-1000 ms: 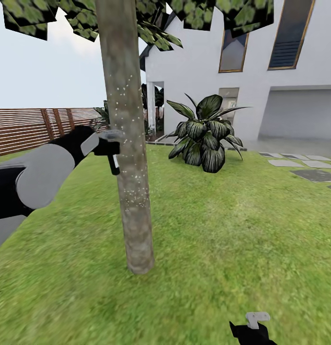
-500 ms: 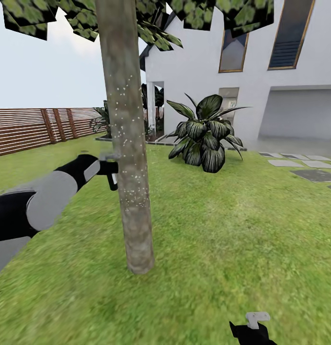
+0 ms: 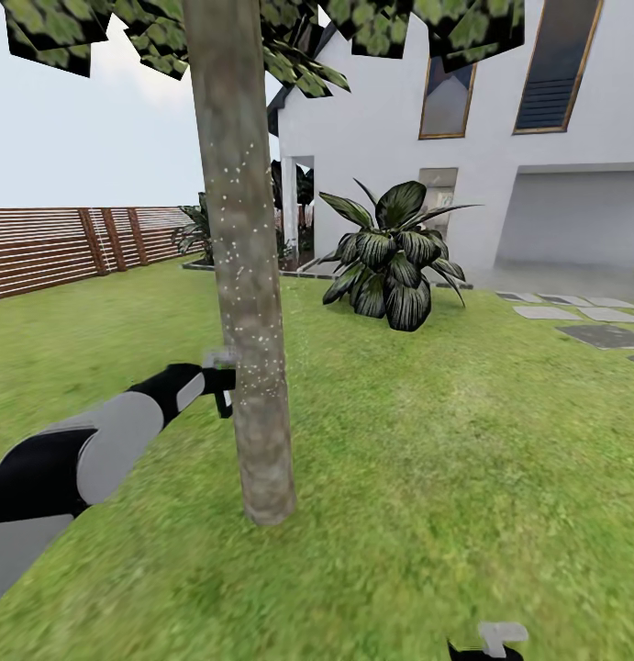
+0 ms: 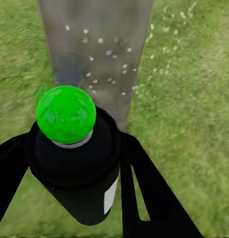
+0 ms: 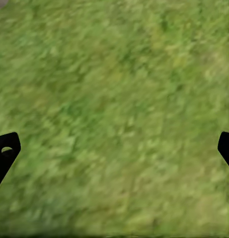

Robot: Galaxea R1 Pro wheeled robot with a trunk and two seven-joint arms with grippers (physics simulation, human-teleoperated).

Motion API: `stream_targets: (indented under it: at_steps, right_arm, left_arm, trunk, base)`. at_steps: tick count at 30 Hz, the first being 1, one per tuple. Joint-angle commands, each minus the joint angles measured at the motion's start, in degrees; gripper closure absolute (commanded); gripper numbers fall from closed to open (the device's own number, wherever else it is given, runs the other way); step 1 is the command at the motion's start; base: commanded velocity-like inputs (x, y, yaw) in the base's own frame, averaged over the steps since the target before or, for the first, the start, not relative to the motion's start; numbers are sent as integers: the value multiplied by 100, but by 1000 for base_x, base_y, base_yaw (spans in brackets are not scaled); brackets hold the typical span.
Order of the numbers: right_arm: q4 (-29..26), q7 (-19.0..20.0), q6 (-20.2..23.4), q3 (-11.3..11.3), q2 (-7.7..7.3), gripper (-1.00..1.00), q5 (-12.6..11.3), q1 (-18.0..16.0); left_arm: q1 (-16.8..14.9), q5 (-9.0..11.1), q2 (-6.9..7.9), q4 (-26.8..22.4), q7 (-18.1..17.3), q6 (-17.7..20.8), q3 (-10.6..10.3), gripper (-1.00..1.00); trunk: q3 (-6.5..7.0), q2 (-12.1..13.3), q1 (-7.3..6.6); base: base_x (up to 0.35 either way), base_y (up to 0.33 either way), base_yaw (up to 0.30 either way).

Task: In the garden, pick up the pesticide atomizer on the floor and spray pesticide onto both trees until each tree trunk is fully covered.

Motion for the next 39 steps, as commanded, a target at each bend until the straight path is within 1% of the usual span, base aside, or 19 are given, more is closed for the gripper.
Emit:
stream_targets:
  at_steps: [1, 2, 3, 7, 8, 9, 10, 12, 13, 18, 20, 23, 24, 35, 39]
  right_arm:
    - [29, 43, -40, 31, 1, -100, -62, 4]
    - [30, 42, -40, 31, 1, -100, -62, 14]
    - [31, 40, -40, 26, -8, -100, -62, 25]
    - [32, 34, -40, 24, -15, -100, -62, 87]
    - [32, 33, -40, 28, -12, -100, -62, 119]
    - [32, 33, -40, 29, -11, -100, -62, 128]
    - [32, 33, -40, 30, -10, -100, -62, 132]
    - [32, 33, -40, 30, -11, -100, -62, 135]
    - [32, 33, -40, 31, -9, -100, -62, 136]
    - [32, 33, -40, 31, -9, -100, -62, 144]
    - [32, 33, -40, 31, -9, -100, -62, 145]
    - [32, 33, -40, 31, -9, -100, -62, 146]
    - [32, 33, -40, 31, -9, -100, -62, 146]
    - [32, 33, -40, 31, -9, -100, -64, 146]
    - [32, 39, -40, 31, -4, -100, -66, 146]
  left_arm:
    - [69, -34, 1, -14, -21, -37, 50, 100]
    - [119, -34, 2, -14, -21, -151, 50, 100]
    - [246, -34, 2, -9, -21, -324, 50, 100]
    - [498, -34, 2, -5, -21, -459, 50, 100]
    - [713, -34, 2, -5, -21, -703, 50, 100]
    - [857, -30, -1, -5, -24, -909, 50, 100]
    - [1024, -28, -4, -5, -27, -1052, 50, 100]
    - [1201, -24, -3, -5, -28, -1127, 50, 100]
    - [1376, -14, -5, -5, -29, -1179, 50, 100]
    - [1664, 4, -20, -5, -26, -1212, 50, 100]
    - [1756, 7, -62, -5, -28, -1247, 50, 100]
    - [1859, 2, -116, -5, -29, -1585, 50, 100]
    - [1869, 2, -121, -5, -29, -1635, 50, 100]
    - [1886, -8, -130, -5, -38, -1700, 50, 100]
    - [1887, -8, -130, -5, -38, -1699, 50, 100]
  trunk:
    - [-9, -9, 2]
    - [-9, -9, 2]
    - [-9, -9, 2]
    - [-9, -9, 2]
    - [-9, -9, 2]
    - [-9, -9, 2]
    - [-9, -9, 2]
    - [-9, -9, 2]
    - [-9, -9, 2]
    - [-9, -9, 2]
    - [-9, -9, 2]
    - [-9, -9, 2]
    - [-9, -9, 2]
    - [-9, -9, 2]
    - [-9, -9, 2]
  base:
    - [0, 0, 0]
    - [0, 0, 0]
    - [0, 0, 0]
    - [0, 0, 0]
    - [0, 0, 0]
    - [0, 0, 0]
    - [0, 0, 0]
    - [0, 0, 0]
    - [0, 0, 0]
    - [0, 18, 0]
    - [0, 209, 0]
    - [0, 300, 0]
    - [0, 332, 0]
    - [3, 347, -2]
    - [59, 350, -194]
